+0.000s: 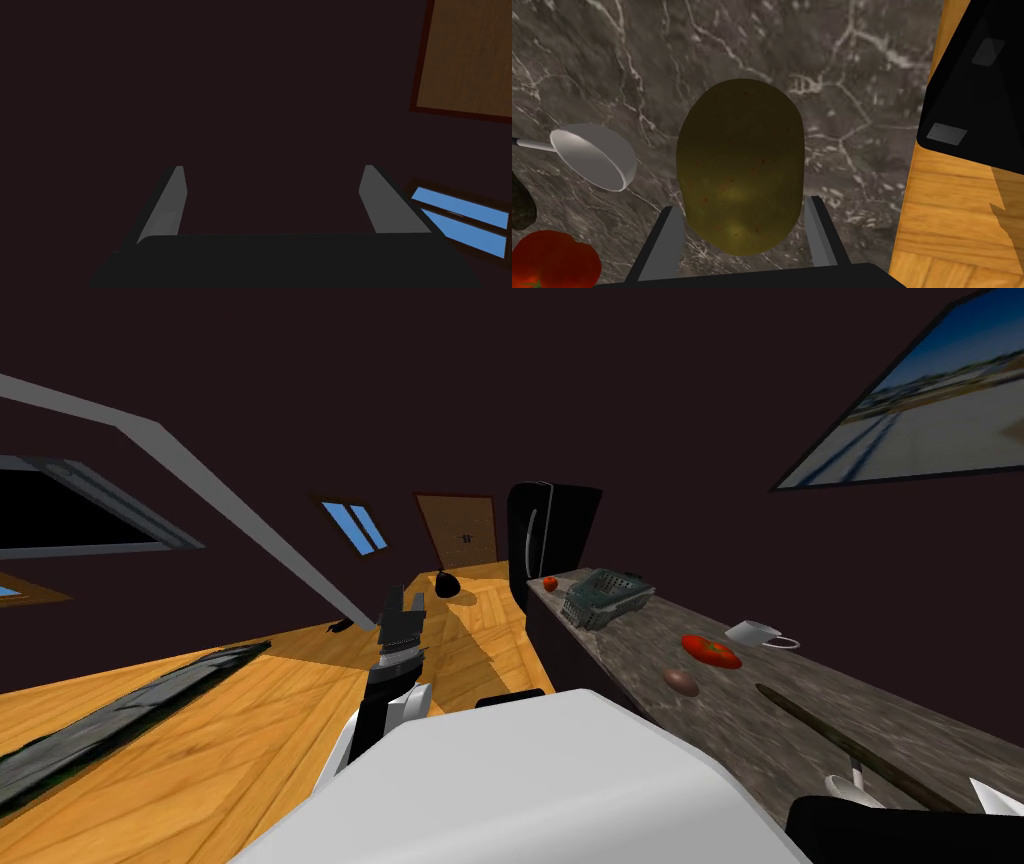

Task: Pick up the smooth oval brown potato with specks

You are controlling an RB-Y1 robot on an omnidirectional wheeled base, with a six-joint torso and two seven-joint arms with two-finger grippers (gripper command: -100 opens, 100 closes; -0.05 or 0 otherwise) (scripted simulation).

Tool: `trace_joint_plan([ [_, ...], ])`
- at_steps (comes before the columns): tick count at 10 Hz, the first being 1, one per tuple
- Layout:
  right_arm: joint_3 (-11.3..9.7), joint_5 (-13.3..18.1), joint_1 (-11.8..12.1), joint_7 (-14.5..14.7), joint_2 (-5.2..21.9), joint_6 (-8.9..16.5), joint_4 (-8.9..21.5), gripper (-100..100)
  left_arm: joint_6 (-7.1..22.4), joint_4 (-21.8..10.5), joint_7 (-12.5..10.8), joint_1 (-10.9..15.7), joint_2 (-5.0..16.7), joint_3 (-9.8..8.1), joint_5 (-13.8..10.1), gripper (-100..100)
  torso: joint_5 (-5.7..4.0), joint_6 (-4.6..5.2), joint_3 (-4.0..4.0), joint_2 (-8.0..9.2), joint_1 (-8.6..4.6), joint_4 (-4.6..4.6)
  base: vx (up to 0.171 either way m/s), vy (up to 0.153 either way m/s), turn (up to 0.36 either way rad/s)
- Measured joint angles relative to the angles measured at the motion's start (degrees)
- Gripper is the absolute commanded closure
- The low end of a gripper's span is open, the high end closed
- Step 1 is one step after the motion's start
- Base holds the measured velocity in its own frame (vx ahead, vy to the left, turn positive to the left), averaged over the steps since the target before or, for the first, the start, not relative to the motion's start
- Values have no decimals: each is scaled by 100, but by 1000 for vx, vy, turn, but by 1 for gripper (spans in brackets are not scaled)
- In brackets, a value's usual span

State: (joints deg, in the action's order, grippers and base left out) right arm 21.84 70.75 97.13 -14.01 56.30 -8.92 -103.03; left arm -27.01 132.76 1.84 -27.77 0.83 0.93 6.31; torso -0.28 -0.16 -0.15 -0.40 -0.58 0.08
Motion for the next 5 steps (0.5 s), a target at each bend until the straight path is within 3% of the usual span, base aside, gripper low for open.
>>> trace_joint_plan([
  [3,8,-332,152,455,-132,101,-134,100,0,0,0,2,0,1,0,0,1,-21,3,8,-5,2,23,-23,26],
  [4,14,-347,150,603,-139,94,-137,100,0,0,0,2,0,1,0,0,4,-19,9,19,4,4,96,-72,-263],
  [5,-22,-494,320,752,-211,245,-323,100,0,0,0,0,0,0,0,0,6,-2,0,2,-4,-1,135,-55,-150],
])
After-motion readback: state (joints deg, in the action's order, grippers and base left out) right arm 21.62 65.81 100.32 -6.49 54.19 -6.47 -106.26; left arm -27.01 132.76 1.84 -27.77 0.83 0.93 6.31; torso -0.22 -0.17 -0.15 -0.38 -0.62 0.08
